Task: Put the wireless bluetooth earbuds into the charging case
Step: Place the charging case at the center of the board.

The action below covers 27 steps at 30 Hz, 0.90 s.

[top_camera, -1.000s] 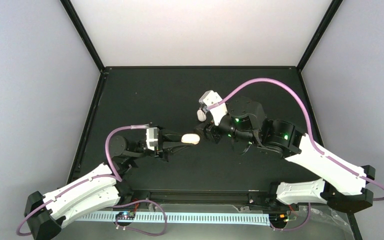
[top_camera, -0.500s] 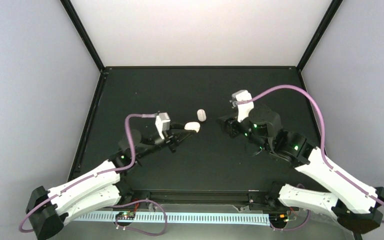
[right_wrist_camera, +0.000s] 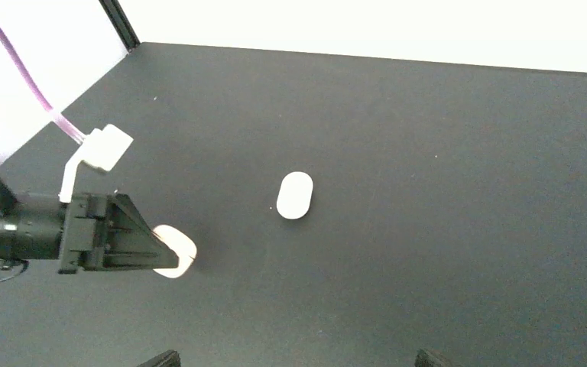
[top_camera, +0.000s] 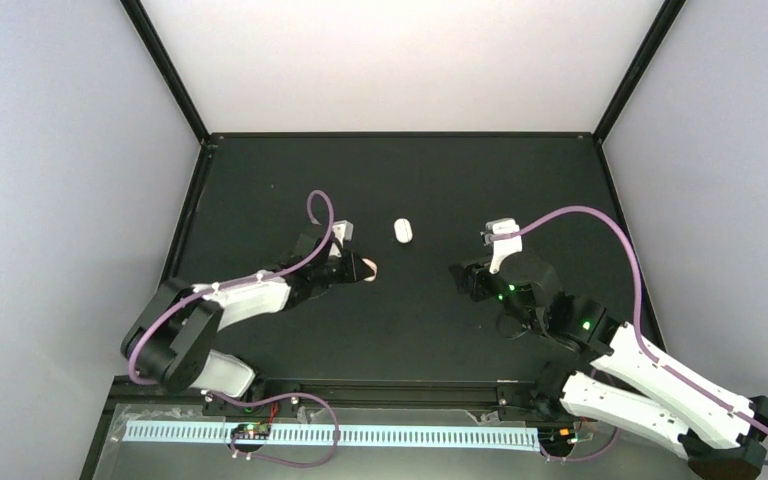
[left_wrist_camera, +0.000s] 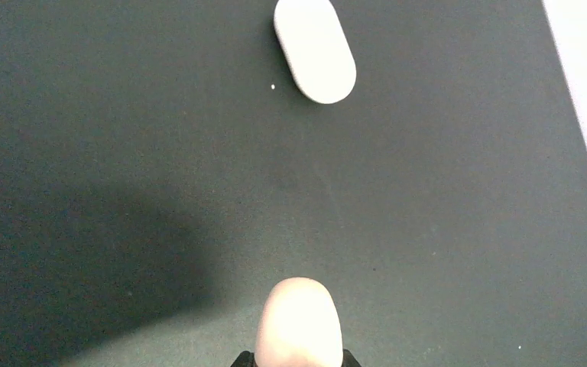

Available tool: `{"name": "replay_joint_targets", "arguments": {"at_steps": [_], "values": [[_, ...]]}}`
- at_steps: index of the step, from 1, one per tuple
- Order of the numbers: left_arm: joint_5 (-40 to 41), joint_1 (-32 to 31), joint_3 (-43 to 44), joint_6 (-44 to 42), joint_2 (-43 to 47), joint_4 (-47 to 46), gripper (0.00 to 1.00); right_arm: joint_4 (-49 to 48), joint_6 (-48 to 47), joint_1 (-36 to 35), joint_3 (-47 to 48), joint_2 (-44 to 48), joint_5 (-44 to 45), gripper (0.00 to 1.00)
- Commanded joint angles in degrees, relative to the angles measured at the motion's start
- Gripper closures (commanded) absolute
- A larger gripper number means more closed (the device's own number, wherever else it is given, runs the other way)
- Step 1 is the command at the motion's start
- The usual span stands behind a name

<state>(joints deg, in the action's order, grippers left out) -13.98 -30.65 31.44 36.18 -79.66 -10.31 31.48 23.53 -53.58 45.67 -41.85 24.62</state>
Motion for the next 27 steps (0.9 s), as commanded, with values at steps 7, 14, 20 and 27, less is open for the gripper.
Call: {"name": "replay_joint_targets", "arguments": {"at_steps": [7, 14, 20, 27], "values": [[-2.32, 0.42, 5.93, 3.2, -10.66, 1.38, 0.86, -0.78, -0.12, 0.32, 0.66, 4.34, 2.12, 0.19], [-1.62, 0.47, 5.59, 2.89, -13.83, 2.54, 0.66, 0.86, -1.06, 0.32, 2.06, 6.27, 2.87, 0.19], [0.39, 0.42, 5.09, 2.59, -12.65, 5.01, 0.4, 1.86, -1.71, 0.32, 2.81, 6.99, 3.99, 0.19], [9.72, 0.43, 5.13, 0.08, 2.21, 16.28, 0.01, 1.73, -1.91, 0.32, 3.55, 7.32, 5.02, 0.17]]}}
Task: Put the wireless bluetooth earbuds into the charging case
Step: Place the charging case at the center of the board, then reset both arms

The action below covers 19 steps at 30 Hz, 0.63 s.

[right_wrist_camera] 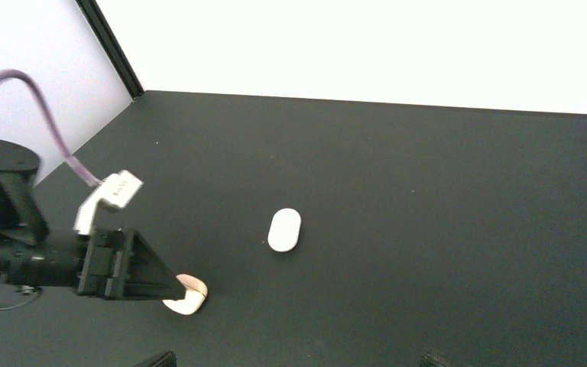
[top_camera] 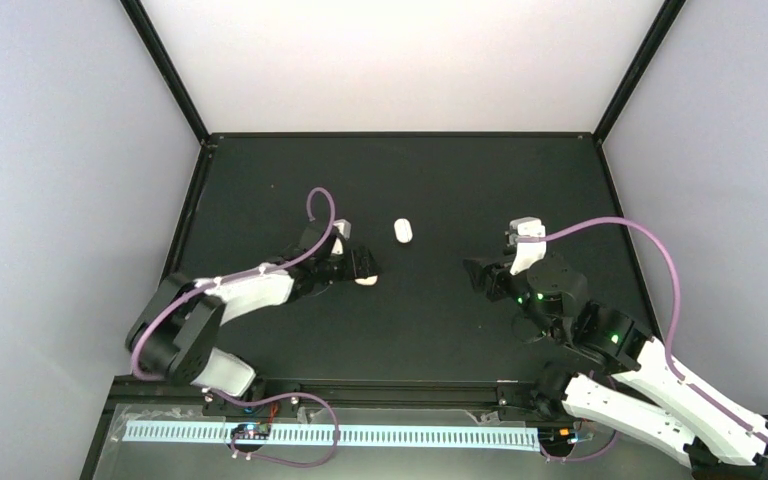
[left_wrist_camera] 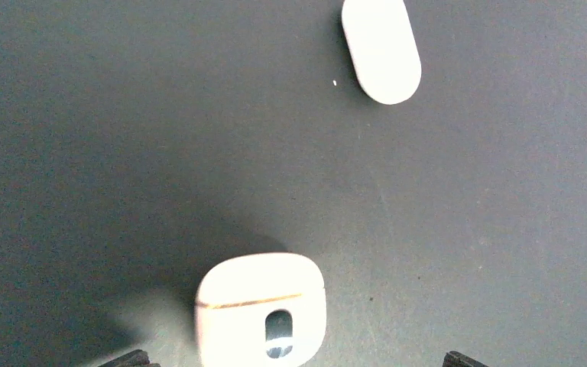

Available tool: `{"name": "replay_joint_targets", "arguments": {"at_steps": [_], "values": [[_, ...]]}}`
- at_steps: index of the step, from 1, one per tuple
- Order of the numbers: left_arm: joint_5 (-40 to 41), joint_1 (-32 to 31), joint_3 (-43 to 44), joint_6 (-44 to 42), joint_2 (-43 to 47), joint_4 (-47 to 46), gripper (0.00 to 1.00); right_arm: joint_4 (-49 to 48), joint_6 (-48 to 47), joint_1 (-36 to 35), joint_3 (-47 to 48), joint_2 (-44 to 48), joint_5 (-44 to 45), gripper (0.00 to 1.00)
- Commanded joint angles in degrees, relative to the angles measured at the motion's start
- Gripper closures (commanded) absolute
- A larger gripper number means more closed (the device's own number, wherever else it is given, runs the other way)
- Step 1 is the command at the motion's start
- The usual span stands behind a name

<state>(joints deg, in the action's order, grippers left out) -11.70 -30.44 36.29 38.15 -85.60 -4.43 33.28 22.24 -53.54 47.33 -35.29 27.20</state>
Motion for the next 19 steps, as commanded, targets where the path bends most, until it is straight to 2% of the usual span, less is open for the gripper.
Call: {"name": "replay_joint_targets", "arguments": {"at_steps": [1, 4, 7, 11, 15, 19], "values": [[9.1, 0.24, 0.76, -2.26, 10.97, 12.48, 0.01, -0.17, -0.68, 0.28, 1.92, 0.95, 2.88, 0.14], [15.55, 0.24, 2.58, -3.27, 20.9, 19.05, 0.01, -1.84, -0.66, 0.28, 1.57, 2.02, 5.15, 0.01], [20.75, 0.2, 6.07, -4.7, 29.02, 25.14, 0.01, -4.59, -1.02, 0.28, 0.66, 3.48, 8.43, 0.0], [29.11, 0.08, 8.84, -5.12, 38.93, 27.96, 0.01, -8.57, -1.82, 0.35, -0.1, 4.34, 11.37, 0.0], [34.43, 0.11, 13.43, -6.76, 42.89, 32.09, 0.01, -10.75, -2.83, 0.28, 0.18, 3.72, 12.09, 0.0], [36.41, 0.05, 15.99, -11.36, 44.1, 32.64, 0.01, -13.68, -4.58, 0.28, 0.39, 3.5, 15.02, 0.0]]}}
